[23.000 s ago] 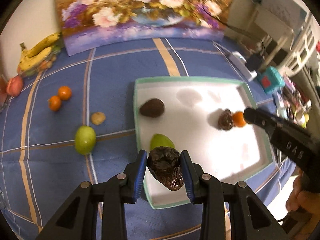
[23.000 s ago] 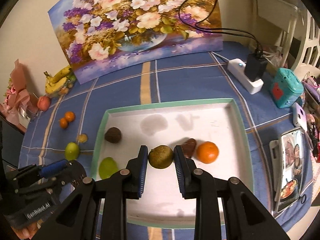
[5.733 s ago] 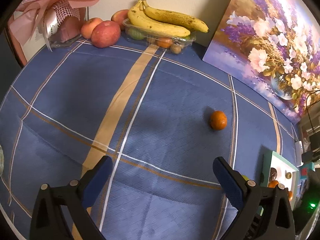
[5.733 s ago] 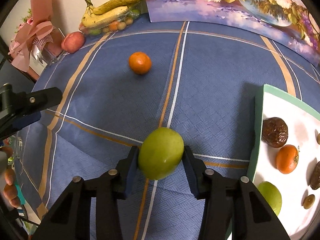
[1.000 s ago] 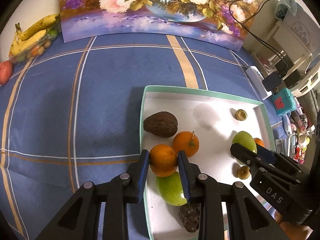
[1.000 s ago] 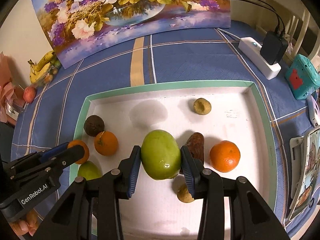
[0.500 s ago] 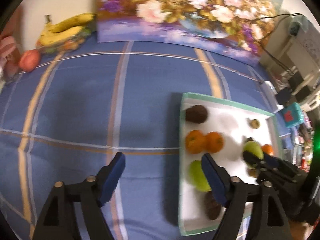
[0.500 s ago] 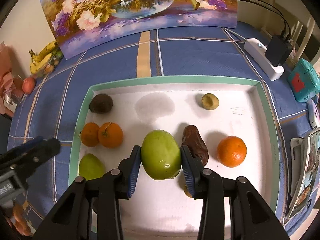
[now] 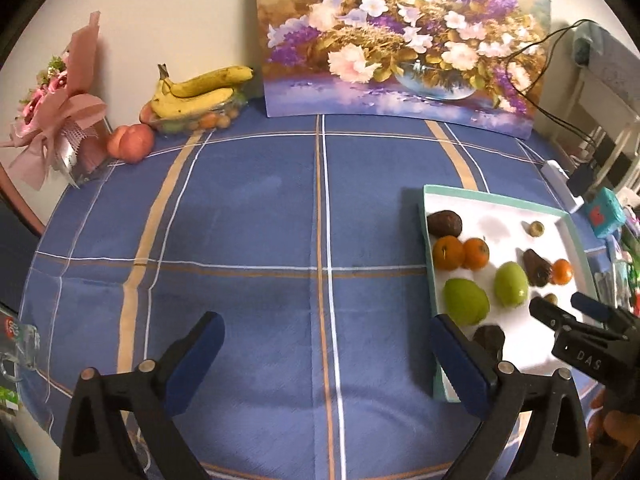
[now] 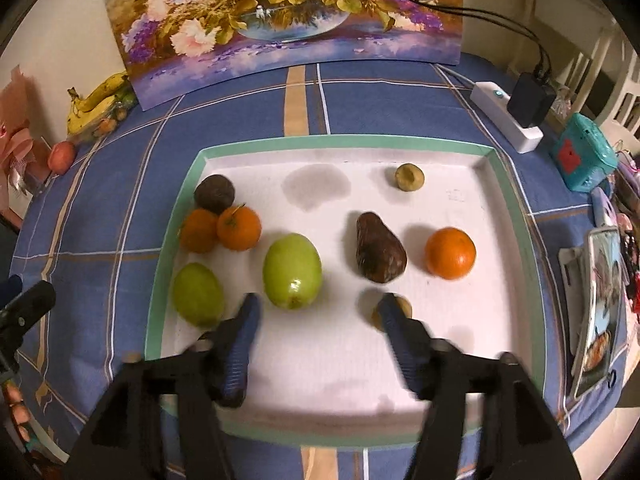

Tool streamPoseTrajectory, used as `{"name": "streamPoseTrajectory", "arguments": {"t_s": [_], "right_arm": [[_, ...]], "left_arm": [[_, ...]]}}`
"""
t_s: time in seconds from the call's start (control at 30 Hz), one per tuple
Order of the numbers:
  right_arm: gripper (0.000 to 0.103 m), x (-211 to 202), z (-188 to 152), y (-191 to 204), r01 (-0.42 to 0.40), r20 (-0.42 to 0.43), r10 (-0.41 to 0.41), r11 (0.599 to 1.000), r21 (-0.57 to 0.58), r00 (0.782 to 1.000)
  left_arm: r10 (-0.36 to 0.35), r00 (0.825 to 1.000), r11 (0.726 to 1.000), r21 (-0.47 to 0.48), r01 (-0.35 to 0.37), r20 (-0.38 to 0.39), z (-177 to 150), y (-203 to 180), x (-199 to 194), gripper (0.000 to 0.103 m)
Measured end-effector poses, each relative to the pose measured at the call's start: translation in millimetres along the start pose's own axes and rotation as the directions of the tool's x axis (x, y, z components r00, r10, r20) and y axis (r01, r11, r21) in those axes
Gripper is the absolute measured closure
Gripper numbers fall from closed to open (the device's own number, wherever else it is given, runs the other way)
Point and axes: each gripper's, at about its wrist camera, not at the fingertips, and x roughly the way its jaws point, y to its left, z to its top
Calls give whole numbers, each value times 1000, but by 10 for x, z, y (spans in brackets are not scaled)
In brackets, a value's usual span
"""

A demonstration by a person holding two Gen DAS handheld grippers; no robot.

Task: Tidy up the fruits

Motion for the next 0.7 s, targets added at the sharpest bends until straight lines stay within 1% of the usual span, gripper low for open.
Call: {"name": "streamPoseTrajectory", "arguments": {"t_s": [0.03, 0.13, 0.2, 0.23, 0.37, 0.43, 0.53, 0.7], "right_arm": [[23, -44, -37, 21, 6, 11, -6, 1000, -3, 1000], [23, -150, -118, 79, 21, 35, -21, 1000, -13, 999], [17, -209, -190, 110, 32, 51, -31, 999, -16, 998], [12, -240, -234, 126, 37, 59, -36, 999, -18, 998], [12, -330, -379, 194, 63, 88, -59, 997, -41, 994], [12, -363, -444, 220, 69, 100, -64, 996, -49, 993], [12, -373, -489, 239, 71, 103, -66, 996, -50, 993], [12, -390, -497, 252, 72, 113, -66, 996, -50, 991]], "left_arm": [[13, 1000, 1000, 5, -13, 0, -35, 11, -19, 0], [55, 998, 998, 11, -55, 5, -148, 58, -89, 0], [49, 999, 999, 4, -49, 7, -220, 91, -136, 0], [56, 998, 998, -1, -56, 7, -251, 96, -148, 0], [122, 992, 992, 24, -123, 15, -355, 67, -196, 0], [128, 992, 991, 24, -128, 19, -389, 66, -222, 0], [132, 991, 991, -18, -132, 3, -412, 120, -235, 0], [155, 988, 987, -41, -156, -18, -415, 176, -209, 0]]}}
